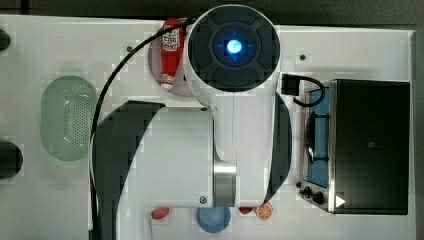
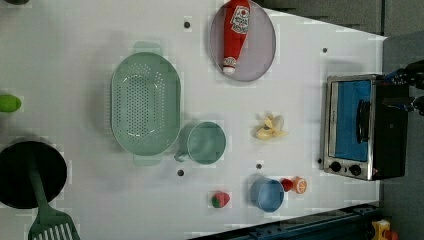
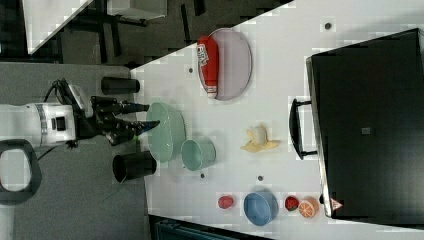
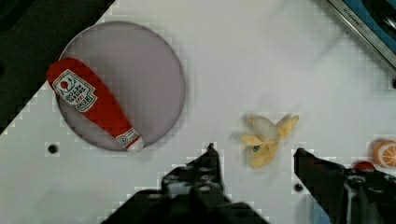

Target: Pick Banana and place it in mug.

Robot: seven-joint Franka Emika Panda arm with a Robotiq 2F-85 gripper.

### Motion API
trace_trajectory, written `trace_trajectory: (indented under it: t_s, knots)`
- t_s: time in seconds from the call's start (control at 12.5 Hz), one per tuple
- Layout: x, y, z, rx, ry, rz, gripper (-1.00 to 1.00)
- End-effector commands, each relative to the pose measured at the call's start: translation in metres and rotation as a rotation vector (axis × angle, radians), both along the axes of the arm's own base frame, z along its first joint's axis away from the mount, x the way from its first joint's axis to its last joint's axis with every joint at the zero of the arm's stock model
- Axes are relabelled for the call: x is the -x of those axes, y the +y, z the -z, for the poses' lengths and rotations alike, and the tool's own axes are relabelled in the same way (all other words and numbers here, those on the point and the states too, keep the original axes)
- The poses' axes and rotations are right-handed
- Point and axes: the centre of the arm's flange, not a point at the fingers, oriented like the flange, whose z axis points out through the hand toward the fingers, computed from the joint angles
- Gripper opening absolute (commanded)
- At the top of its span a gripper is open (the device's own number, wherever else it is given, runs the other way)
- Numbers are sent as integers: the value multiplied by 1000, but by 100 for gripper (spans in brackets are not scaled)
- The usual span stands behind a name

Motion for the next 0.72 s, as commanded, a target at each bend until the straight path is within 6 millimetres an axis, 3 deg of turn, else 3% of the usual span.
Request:
trace_trajectory:
  t_s: [0.08, 0.24, 0.48, 0.72]
  knots:
    - [130, -26, -50, -22, 38, 30, 60]
    - [130, -26, -45, -23, 49, 30, 99]
    - [119, -24, -7, -21, 69, 25, 100]
    - [98, -23, 59, -20, 58, -65, 100]
